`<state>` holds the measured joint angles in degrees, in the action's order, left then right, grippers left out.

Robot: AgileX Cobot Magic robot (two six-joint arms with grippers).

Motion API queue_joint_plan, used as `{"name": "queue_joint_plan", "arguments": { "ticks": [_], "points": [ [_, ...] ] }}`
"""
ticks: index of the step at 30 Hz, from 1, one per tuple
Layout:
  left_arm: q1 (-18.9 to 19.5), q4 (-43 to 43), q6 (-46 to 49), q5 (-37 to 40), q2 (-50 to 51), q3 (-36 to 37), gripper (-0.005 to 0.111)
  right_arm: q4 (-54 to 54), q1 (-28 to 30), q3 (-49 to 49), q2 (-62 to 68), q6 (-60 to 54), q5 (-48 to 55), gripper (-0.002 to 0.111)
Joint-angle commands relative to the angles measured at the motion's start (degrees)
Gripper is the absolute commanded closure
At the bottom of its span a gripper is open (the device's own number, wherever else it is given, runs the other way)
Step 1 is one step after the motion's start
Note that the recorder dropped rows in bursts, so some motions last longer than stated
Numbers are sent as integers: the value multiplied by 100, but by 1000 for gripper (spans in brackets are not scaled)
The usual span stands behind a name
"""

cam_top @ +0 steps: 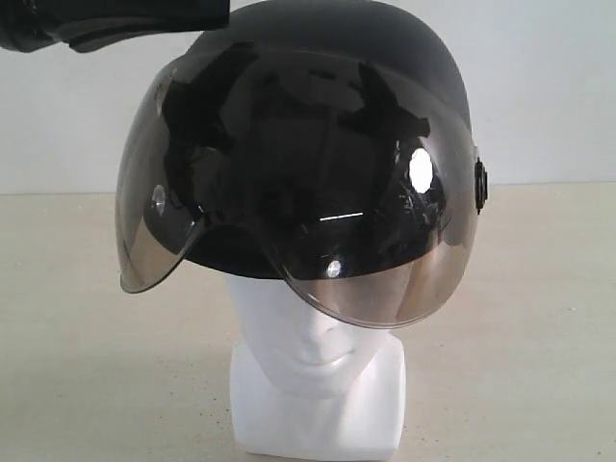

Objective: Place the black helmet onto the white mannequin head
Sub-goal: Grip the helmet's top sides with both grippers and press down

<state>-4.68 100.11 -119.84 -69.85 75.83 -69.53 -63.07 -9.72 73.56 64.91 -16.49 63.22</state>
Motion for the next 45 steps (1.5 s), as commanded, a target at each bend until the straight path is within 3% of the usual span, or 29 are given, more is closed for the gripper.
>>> {"name": "queue_joint_plan", "arguments": {
  "ticks": [1,11,19,34,45],
  "points": [
    [16,-17,-42,-11,140,18,102,-439,-53,-26,208,-393,-100,108],
    [16,-17,-42,-11,178,18,102,-414,-748,-26,651,-813,-257,108],
    [-6,-17,-42,-11,178,18,102,-32,-758,-26,726,-698,40,108],
    [-4,-17,-42,-11,-46,788,102,530,-758,-26,726,-369,522,108],
    [-4,-17,-42,-11,-84,829,102,682,-758,-26,726,-312,668,108]
  ]
}}
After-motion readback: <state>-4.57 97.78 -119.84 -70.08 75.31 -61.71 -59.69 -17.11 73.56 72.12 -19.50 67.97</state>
